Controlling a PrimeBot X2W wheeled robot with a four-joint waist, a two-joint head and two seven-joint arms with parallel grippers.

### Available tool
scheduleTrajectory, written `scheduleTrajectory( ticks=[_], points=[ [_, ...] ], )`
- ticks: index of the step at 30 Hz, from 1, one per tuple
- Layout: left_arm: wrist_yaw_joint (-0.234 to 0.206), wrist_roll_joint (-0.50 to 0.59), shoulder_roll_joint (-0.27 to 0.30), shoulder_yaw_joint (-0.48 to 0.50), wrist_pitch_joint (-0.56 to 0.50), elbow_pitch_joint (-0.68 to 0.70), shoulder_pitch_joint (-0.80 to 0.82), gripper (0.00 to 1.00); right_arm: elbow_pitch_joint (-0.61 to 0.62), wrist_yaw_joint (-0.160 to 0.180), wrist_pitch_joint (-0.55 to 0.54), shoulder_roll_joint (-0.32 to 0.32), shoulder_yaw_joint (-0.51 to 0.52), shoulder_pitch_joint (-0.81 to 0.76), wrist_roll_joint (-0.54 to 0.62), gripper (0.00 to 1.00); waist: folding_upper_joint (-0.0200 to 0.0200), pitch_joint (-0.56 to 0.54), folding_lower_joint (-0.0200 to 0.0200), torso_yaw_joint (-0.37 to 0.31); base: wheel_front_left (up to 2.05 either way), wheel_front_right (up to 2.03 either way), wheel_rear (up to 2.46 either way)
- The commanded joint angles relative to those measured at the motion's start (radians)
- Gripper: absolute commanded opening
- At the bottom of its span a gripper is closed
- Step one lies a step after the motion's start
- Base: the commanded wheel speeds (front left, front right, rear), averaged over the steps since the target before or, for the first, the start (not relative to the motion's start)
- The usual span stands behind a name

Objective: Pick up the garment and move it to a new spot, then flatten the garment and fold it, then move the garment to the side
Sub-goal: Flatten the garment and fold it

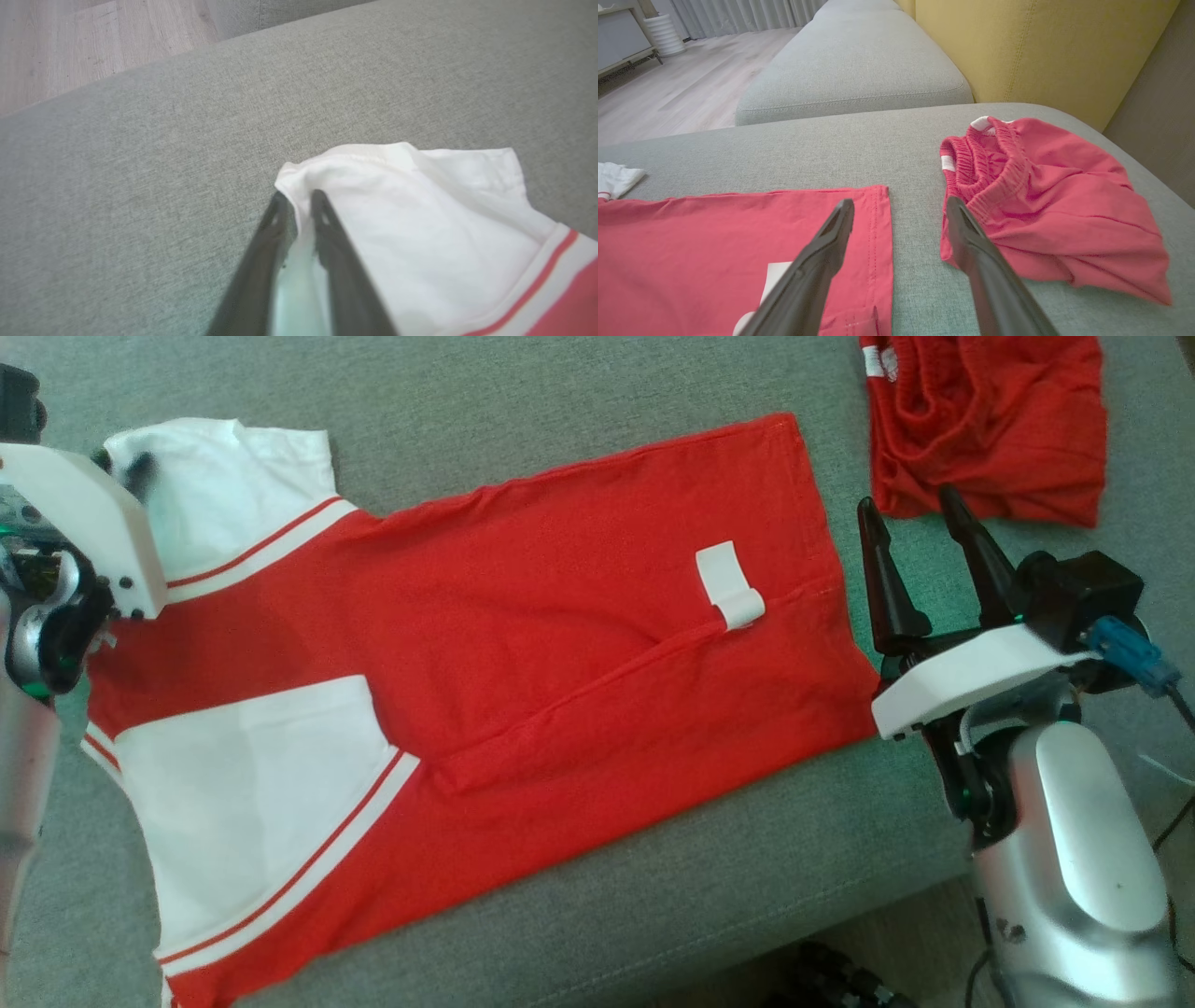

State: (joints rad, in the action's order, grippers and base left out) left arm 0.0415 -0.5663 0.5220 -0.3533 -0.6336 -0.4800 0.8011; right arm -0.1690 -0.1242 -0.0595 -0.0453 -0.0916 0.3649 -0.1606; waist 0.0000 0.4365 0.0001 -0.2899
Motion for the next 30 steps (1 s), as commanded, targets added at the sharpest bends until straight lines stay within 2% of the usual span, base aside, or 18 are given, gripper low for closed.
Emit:
scheduleTrajectory(
  ticks=[1, 9, 15, 23, 30],
  points=[
    [0.006, -0.004, 0.053, 0.035, -0.003, 0.028, 0.053, 0.00, 0.025, -0.007, 0.013, -0.005, -0.018, 0.032, -0.009, 1.00, 0.0000, 0.000, -0.0001, 0.003, 0.00, 0.00, 0.00],
    [0.024, -0.005, 0.029, 0.019, 0.046, 0.031, 0.072, 0.00, -0.008, -0.007, -0.004, -0.005, -0.026, 0.093, 0.003, 1.00, 0.0000, -0.016, -0.0001, 0.039, 0.00, 0.00, 0.00],
    [0.040, -0.007, 0.007, 0.009, 0.102, 0.056, 0.083, 0.00, -0.083, -0.007, -0.072, -0.028, -0.040, 0.173, 0.025, 1.00, 0.0000, -0.035, -0.0001, 0.085, 0.00, 0.00, 0.00],
    [0.063, -0.006, -0.043, -0.036, 0.178, 0.124, 0.091, 0.00, -0.305, -0.007, -0.184, -0.110, -0.038, 0.316, 0.046, 1.00, 0.0000, -0.039, -0.0001, 0.174, 0.00, 0.00, 0.00],
    [0.073, -0.011, -0.077, -0.071, 0.227, 0.150, 0.087, 0.00, -0.474, -0.007, -0.266, -0.153, -0.071, 0.399, 0.047, 1.00, 0.0000, -0.030, -0.0001, 0.210, 0.00, 0.00, 0.00]
  ],
)
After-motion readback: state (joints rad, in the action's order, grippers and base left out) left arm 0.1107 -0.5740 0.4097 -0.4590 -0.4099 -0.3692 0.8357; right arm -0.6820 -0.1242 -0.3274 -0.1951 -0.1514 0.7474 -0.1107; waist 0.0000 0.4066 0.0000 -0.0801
